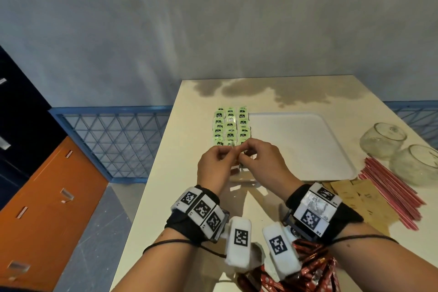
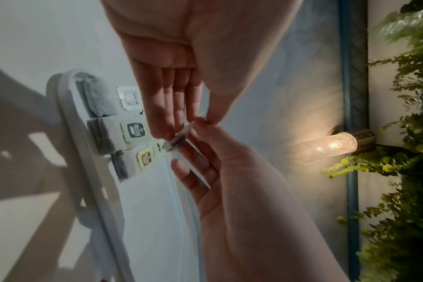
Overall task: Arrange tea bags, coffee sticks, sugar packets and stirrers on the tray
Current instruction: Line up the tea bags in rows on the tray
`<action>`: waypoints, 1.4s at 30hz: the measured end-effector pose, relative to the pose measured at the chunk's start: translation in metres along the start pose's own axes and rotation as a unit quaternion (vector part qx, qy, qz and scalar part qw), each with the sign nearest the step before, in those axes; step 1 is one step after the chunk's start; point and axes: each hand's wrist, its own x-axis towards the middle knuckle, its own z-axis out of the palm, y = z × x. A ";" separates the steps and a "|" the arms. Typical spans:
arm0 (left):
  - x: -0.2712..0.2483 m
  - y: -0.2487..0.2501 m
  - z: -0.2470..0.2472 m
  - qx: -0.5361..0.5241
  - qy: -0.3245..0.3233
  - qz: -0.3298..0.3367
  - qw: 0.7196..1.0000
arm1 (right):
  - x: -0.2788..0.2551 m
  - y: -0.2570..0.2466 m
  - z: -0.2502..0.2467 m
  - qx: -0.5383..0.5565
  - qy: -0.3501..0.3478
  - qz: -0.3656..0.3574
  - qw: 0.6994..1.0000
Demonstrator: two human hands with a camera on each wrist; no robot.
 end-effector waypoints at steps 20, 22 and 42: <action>0.047 -0.017 -0.017 0.488 -0.053 0.073 0.868 | 0.028 0.063 -0.008 0.058 -0.059 0.214 0.973; 0.052 -0.015 -0.013 0.523 -0.057 0.073 0.847 | 0.032 0.062 -0.003 0.068 -0.054 0.223 0.971; -0.040 0.003 -0.014 0.517 -0.269 0.067 0.810 | -0.036 0.025 -0.052 -0.060 -0.287 0.055 0.954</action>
